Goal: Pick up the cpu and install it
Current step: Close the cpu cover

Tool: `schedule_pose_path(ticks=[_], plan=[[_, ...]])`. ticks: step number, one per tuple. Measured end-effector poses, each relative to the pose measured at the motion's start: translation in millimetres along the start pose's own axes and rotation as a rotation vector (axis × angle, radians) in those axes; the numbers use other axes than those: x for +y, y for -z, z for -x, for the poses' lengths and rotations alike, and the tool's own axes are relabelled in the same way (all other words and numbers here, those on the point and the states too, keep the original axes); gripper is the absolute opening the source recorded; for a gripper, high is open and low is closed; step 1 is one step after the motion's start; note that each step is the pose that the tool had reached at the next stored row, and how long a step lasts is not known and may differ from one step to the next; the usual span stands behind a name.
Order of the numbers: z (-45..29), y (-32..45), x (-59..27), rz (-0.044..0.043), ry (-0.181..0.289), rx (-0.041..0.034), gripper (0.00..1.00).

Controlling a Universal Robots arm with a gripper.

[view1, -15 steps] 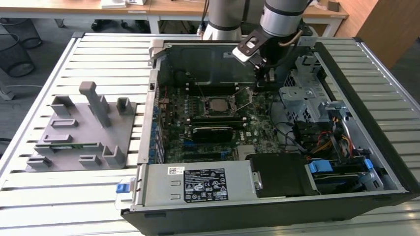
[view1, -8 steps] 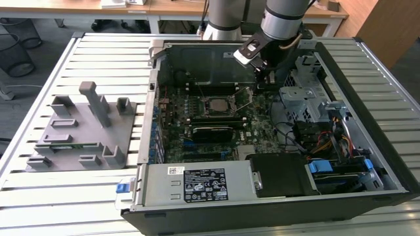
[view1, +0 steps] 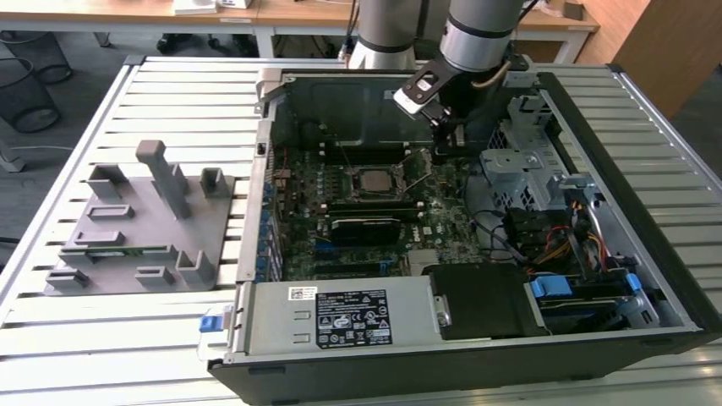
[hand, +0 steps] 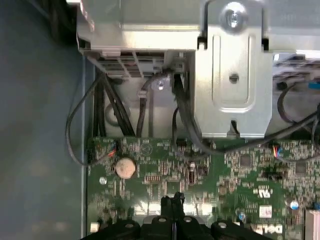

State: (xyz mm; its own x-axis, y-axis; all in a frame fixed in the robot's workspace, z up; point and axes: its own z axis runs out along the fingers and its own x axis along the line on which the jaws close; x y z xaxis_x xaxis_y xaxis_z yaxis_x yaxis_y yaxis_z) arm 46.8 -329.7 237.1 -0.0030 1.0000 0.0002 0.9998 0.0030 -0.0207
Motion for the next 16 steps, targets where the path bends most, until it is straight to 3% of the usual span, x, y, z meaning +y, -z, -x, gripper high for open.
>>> schedule_pose_path(ticks=[16], plan=[[-0.2, -1.4, -64.2, 0.0000, 0.000, 0.0001, 0.11]])
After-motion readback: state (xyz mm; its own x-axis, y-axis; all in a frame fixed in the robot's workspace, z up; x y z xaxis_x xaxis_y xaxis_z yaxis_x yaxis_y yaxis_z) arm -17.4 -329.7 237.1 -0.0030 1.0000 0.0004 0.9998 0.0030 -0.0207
